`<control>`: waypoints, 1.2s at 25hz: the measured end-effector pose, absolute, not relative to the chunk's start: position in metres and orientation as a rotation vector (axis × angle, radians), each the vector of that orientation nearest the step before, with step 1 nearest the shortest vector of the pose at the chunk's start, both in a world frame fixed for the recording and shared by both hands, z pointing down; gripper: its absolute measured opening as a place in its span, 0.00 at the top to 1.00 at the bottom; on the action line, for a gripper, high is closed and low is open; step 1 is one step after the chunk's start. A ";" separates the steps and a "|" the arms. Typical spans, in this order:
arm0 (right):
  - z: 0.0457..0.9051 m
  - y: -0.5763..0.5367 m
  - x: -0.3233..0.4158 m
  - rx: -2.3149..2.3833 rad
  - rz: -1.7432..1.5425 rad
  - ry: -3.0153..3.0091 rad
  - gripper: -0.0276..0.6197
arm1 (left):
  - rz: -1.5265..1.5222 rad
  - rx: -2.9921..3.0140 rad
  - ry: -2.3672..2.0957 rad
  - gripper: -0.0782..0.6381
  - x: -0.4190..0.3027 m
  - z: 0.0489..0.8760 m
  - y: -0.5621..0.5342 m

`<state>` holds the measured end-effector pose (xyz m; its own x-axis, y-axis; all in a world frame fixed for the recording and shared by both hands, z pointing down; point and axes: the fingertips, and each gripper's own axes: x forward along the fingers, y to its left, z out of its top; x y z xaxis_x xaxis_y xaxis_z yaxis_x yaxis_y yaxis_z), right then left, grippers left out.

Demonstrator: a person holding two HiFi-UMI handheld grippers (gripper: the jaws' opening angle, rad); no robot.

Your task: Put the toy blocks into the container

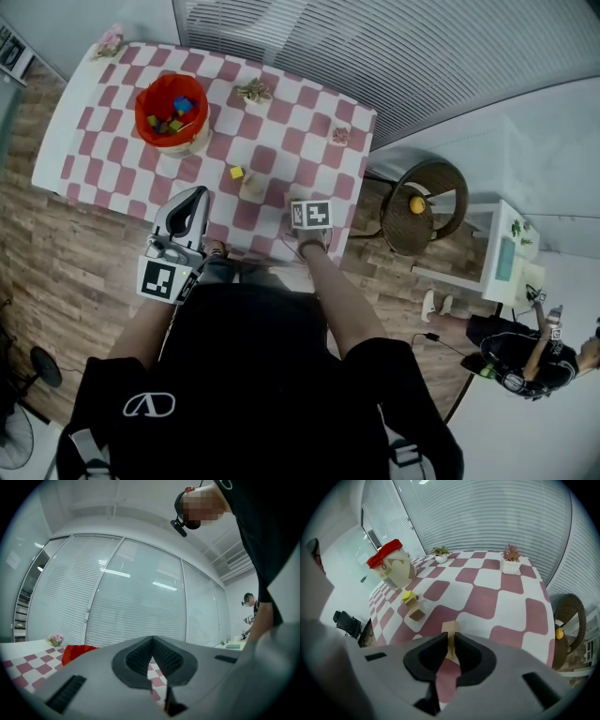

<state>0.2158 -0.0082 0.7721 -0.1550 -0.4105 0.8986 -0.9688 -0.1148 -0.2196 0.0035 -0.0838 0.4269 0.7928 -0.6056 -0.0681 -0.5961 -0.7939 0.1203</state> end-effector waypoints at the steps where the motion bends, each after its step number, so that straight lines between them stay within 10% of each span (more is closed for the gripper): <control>1: 0.772 -0.008 0.216 1.537 1.253 -1.589 0.88 | -0.152 2.889 -0.970 0.88 0.003 0.429 -0.084; 11: 0.772 -0.008 0.217 1.517 1.242 -1.600 0.87 | -0.152 2.900 -0.954 0.88 0.008 0.424 -0.082; 14: 0.777 -0.009 0.213 1.485 1.215 -1.606 0.51 | -0.162 2.887 -0.964 0.88 0.007 0.423 -0.084; 17: 0.782 -0.007 0.211 1.440 1.168 -1.577 0.54 | -0.166 2.884 -0.962 0.88 0.007 0.426 -0.084; 19: 0.784 -0.005 0.211 1.425 1.175 -1.562 0.74 | -0.154 2.889 -0.968 0.88 0.007 0.427 -0.084; 30: 0.769 -0.003 0.215 1.437 1.137 -1.629 0.76 | -0.138 2.902 -0.965 0.88 0.005 0.428 -0.083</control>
